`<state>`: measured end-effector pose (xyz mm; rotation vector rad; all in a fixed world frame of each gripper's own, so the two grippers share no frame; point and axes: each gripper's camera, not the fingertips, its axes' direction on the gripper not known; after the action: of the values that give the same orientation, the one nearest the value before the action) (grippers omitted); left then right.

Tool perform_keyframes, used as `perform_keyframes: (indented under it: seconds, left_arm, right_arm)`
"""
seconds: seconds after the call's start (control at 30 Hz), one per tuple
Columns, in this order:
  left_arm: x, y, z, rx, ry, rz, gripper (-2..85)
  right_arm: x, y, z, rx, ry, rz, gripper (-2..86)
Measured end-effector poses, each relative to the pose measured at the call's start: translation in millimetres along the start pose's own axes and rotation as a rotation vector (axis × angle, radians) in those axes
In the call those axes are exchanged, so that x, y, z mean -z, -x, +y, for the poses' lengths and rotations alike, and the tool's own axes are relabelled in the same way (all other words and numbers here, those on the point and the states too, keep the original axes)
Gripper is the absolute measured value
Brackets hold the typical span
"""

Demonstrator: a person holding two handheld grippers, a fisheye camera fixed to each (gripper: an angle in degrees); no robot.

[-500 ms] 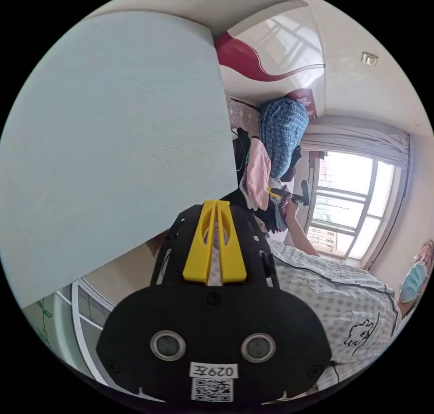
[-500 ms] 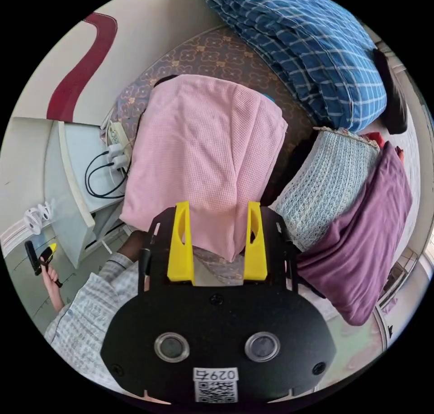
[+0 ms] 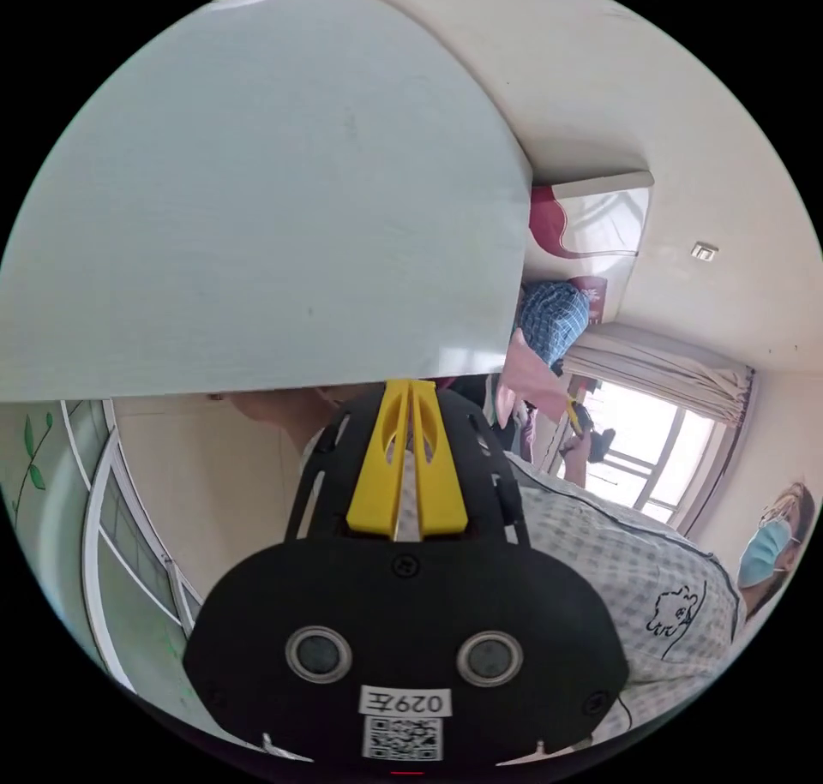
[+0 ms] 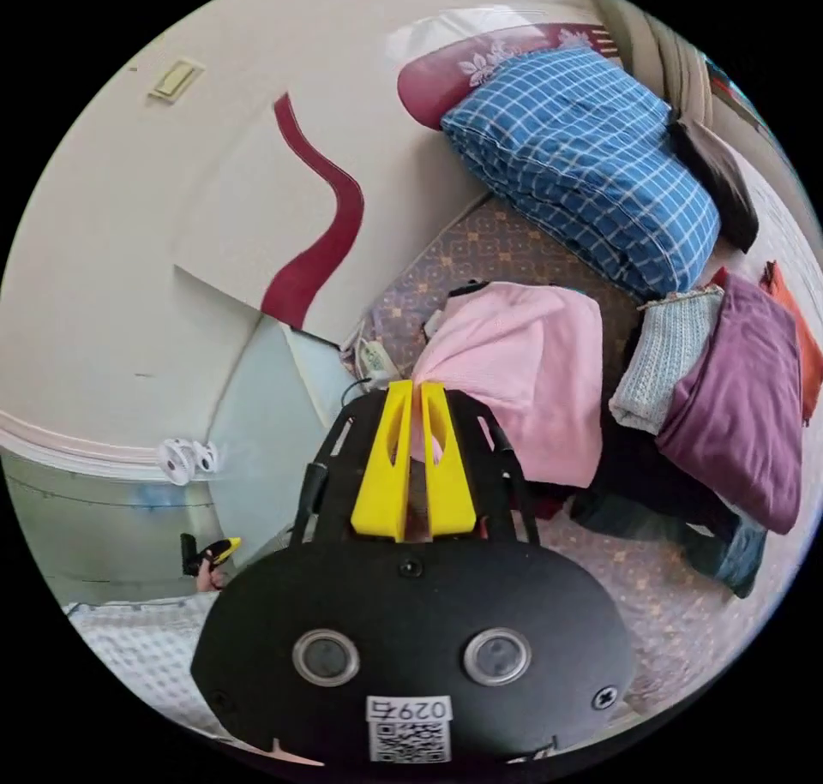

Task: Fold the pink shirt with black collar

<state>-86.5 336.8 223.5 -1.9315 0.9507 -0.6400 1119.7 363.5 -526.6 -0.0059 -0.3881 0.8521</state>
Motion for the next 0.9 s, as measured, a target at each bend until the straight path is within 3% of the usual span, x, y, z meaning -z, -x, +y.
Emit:
perform_keyframes:
  seconds: [0.07,0.23,0.37,0.4,0.53,0.6,0.67,0.73,0.9]
  left_arm:
    - [33.8,6.9,-17.8,-0.054,0.029,0.01,-1.0]
    - [109.1,4.4,-42.1,-0.191,0.074,-0.077,-1.0]
    - [170.9,4.8,-37.9,-0.242,0.045,-0.199,-1.0]
    - [177.5,5.9,-36.3,-0.245,0.039,-0.199,-1.0]
    - [205.9,20.6,-26.0,-0.227,0.024,-0.14,-1.0]
    - [212.9,28.1,-21.4,-0.203,0.028,-0.116,-0.9]
    - [230.6,32.3,-7.0,-0.178,-0.047,-0.126,-0.9]
    - [245.5,34.5,7.4,-0.156,-0.122,-0.177,-0.8]
    - [257.3,39.5,22.2,-0.132,-0.09,-0.331,0.3]
  right_arm:
    - [-9.6,73.9,25.3,0.116,-0.103,-0.158,0.6]
    - [-60.0,267.3,84.3,0.524,-0.157,-0.175,0.5]
    - [-181.6,409.5,127.9,0.822,0.086,-0.449,0.4]
    - [-207.7,426.6,136.1,0.843,0.127,-0.473,0.4]
    - [-443.9,517.6,207.7,0.91,0.426,-0.403,0.6]
    - [-557.8,530.8,240.5,0.888,0.646,-0.327,0.7]
    - [-652.2,523.0,272.8,0.829,0.847,-0.422,1.0]
    - [-691.8,502.4,281.6,0.776,0.886,-0.464,1.3]
    - [-761.1,402.4,262.3,0.54,0.775,-0.195,6.2]
